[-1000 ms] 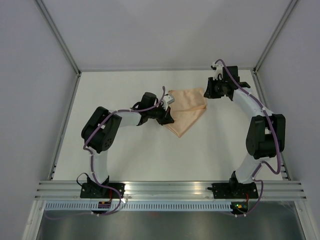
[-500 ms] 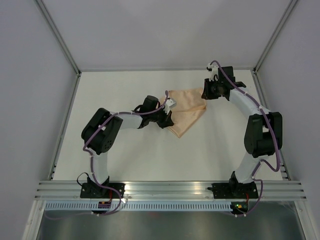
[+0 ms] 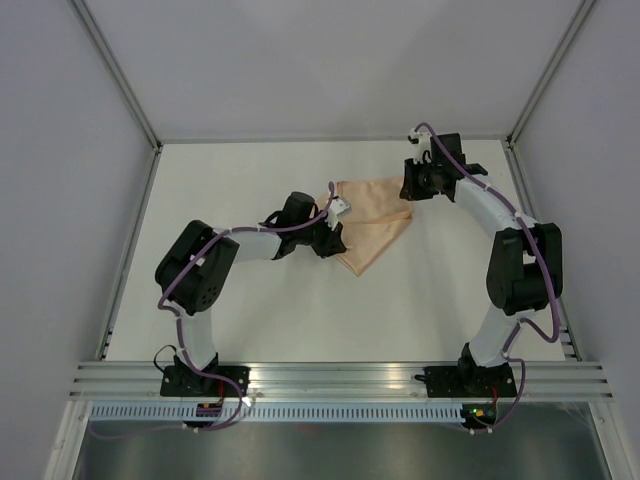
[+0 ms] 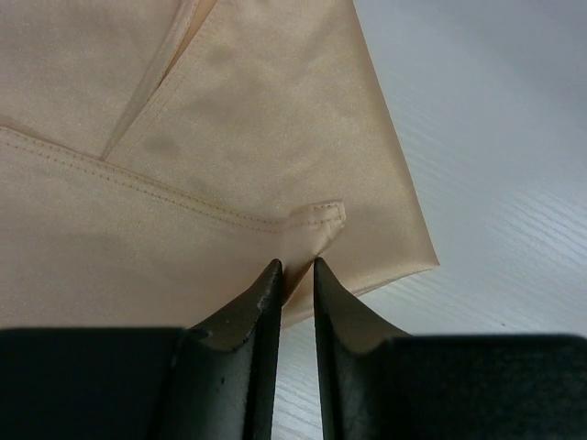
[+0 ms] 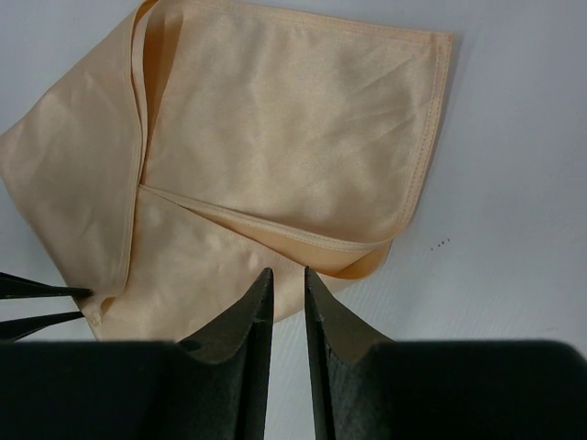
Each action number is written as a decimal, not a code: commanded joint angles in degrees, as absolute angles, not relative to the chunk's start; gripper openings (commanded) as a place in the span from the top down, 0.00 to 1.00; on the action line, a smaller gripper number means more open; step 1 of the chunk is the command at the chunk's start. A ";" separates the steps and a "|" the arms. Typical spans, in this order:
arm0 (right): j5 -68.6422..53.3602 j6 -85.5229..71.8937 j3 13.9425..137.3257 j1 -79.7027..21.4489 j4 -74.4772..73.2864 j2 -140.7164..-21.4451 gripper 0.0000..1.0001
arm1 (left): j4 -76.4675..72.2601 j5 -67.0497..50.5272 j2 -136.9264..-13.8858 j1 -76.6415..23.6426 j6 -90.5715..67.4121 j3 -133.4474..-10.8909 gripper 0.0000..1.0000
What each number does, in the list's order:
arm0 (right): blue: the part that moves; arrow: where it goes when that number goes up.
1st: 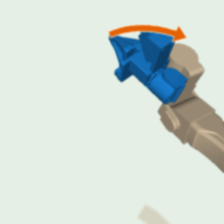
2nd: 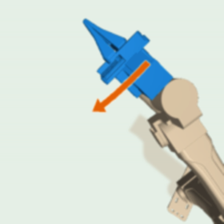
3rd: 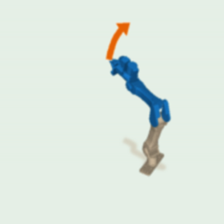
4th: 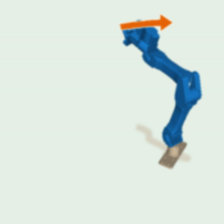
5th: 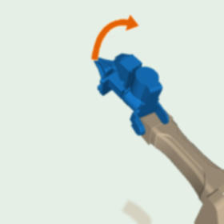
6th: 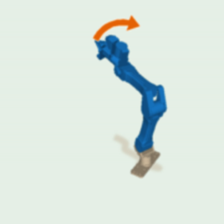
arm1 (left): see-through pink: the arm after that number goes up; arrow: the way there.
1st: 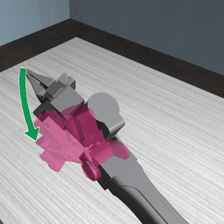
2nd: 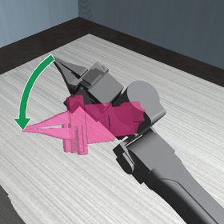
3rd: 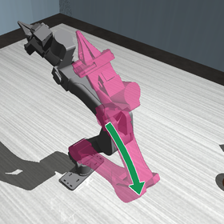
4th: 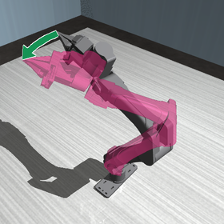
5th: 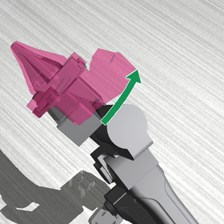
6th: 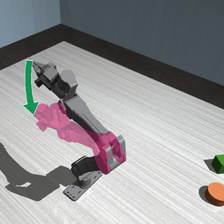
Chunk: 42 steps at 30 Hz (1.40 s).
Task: Fold the napkin, place the utensils inside, and roll it up
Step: Fold the napkin
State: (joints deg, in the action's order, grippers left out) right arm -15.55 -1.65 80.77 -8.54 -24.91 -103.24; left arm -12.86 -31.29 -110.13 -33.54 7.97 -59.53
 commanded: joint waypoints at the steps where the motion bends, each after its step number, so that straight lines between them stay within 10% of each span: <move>1: -14.15 -1.32 83.32 -8.96 -25.75 -103.71 0.75 | -13.71 -30.76 -106.44 -33.93 10.72 -58.89 0.74; 42: -11.07 2.81 83.94 -15.12 -28.04 -104.24 0.75 | -23.12 -27.25 -111.71 -34.28 -8.70 -59.16 0.73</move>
State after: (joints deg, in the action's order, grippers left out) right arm -12.51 2.83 82.54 -14.59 -27.51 -104.16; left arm -22.41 -25.93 -111.94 -33.87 -6.39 -60.66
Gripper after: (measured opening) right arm 0.249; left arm 0.273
